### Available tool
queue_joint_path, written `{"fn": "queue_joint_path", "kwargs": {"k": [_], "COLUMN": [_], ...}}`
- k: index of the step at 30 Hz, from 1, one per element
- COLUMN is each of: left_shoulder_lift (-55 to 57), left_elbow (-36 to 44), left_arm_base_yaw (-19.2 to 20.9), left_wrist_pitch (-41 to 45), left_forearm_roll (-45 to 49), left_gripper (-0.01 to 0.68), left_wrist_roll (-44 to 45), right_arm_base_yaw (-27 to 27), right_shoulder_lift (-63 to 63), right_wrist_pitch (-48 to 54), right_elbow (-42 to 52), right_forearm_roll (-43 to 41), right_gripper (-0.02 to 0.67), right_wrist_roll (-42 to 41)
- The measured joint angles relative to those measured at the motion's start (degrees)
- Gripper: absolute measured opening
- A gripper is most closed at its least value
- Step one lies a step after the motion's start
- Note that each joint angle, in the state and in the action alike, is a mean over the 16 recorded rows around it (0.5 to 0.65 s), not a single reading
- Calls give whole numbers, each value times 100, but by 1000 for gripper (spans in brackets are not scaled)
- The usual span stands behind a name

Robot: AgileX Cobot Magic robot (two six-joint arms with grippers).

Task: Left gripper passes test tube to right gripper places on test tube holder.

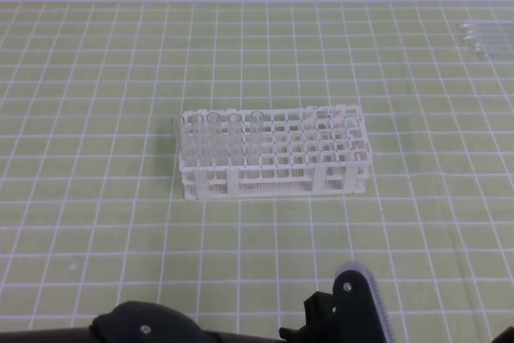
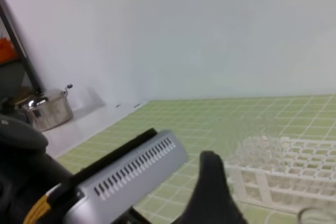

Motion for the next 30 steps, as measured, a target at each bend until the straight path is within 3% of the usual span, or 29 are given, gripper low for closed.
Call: {"fn": "queue_joint_path", "kwargs": {"k": [17,22,30], "left_shoulder_lift": [-5,-2,108], "left_elbow": [-17,-17,-15], "left_arm_base_yaw": [11,11,7], "left_wrist_pitch": [-516,-605,-810], "left_forearm_roll": [-1380,-1550,-1669], "left_gripper": [-2,-2,22], "left_wrist_roll": [1043,1147,1210], "right_arm_base_yaw": [0,0,0], "right_shoulder_lift": [0,0,0], "right_wrist_pitch": [77,77,73], "right_elbow": [0,0,0], "right_forearm_roll": [-192,-205,-219], "right_gripper": [442,390,250], "right_wrist_roll": [0,0,0]}}
